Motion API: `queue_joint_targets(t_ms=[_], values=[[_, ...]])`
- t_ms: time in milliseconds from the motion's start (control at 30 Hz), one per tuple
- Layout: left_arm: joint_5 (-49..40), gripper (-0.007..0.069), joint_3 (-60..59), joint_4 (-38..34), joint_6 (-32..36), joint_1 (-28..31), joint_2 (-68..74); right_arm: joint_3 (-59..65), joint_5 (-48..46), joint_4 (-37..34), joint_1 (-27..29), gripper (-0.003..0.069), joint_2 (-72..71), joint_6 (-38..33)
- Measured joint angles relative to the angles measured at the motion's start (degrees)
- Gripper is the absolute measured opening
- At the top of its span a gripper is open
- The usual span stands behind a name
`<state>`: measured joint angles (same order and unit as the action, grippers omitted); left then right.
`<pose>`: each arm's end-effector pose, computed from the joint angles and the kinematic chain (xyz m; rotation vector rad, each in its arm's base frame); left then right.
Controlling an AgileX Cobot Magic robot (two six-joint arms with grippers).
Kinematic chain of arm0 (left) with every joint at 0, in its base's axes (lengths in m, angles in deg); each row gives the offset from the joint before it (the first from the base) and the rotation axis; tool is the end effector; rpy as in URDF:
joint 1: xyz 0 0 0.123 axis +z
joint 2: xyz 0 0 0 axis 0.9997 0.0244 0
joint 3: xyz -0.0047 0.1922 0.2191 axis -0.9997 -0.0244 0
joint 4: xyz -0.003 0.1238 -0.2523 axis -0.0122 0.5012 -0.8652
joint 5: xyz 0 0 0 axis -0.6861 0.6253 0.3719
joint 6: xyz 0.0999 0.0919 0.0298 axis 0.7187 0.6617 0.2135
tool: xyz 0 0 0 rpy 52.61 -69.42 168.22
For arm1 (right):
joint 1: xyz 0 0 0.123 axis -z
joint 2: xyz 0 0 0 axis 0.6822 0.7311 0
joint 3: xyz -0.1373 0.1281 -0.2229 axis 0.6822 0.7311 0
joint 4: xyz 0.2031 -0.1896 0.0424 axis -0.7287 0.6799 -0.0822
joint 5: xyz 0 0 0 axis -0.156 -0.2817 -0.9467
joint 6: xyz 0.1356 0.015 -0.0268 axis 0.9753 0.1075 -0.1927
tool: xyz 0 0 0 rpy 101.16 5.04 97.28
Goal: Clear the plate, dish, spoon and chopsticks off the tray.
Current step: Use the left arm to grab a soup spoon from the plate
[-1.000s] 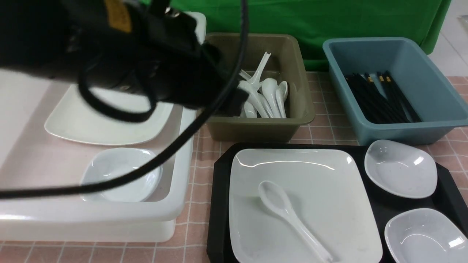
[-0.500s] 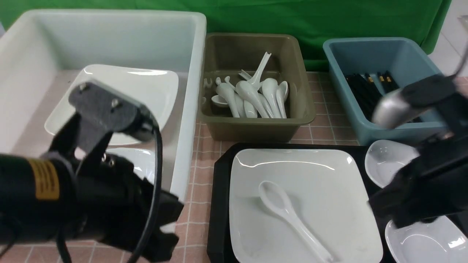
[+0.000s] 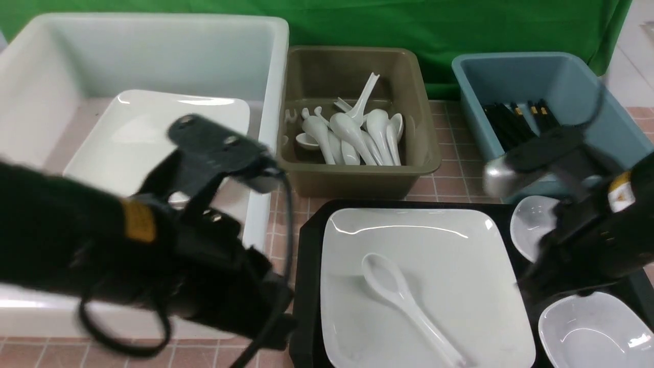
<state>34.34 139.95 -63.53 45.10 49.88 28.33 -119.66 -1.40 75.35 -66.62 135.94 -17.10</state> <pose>0.2110 -0.2047 0.2732 0.8409 2.4565 -0.5439 0.2945 0.1211 0.2512 -0.7446 2.5884 0.0106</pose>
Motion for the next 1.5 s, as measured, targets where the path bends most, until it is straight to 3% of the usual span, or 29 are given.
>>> queue_joint_targets(t_ms=[233,433,633,667,700,800,967,1200,1367,1433,1500], values=[[-6.6,0.0021,14.8,0.8,5.0,-6.0,17.6,0.1,-9.7,-2.5,15.4,0.003,-1.8,-2.6],[-6.8,0.0073,24.4,1.6,17.4,-9.8,31.2,0.1,-8.7,-7.1,17.7,0.003,-6.9,-6.8],[-4.3,0.0281,28.2,-0.9,34.8,-10.0,40.3,0.1,-7.9,-7.6,17.7,0.003,-10.9,-7.3],[-4.2,0.029,28.2,-1.0,34.8,-10.0,40.5,0.1,-7.9,-7.6,17.7,0.003,-11.0,-7.3],[-2.2,0.0365,28.4,-1.9,39.3,-10.0,41.8,0.1,-7.9,-7.6,17.7,0.003,-11.5,-7.3],[0.5,0.0491,28.5,-2.4,46.5,-10.0,43.8,0.1,-7.9,-7.7,17.7,0.003,-12.0,-7.3],[2.4,0.0579,28.6,-0.9,52.3,-10.0,46.9,0.1,-7.9,-7.7,17.7,0.003,-12.0,-7.2],[7.3,0.0522,28.6,1.9,53.4,-10.0,49.7,0.1,-7.9,-8.2,17.7,0.0032,-12.0,-7.1],[7.5,0.0299,28.7,1.8,53.4,-10.0,50.0,0.1,-7.9,-9.2,17.7,0.0032,-12.0,-7.1],[6.6,0.0144,28.7,1.8,52.2,-10.0,50.0,0.1,-7.8,-9.2,17.7,0.0032,-12.0,-7.1],[6.4,0.0089,28.7,1.7,51.0,-10.0,49.8,0.1,-7.7,-9.2,17.7,0.0032,-12.0,-7.1]])
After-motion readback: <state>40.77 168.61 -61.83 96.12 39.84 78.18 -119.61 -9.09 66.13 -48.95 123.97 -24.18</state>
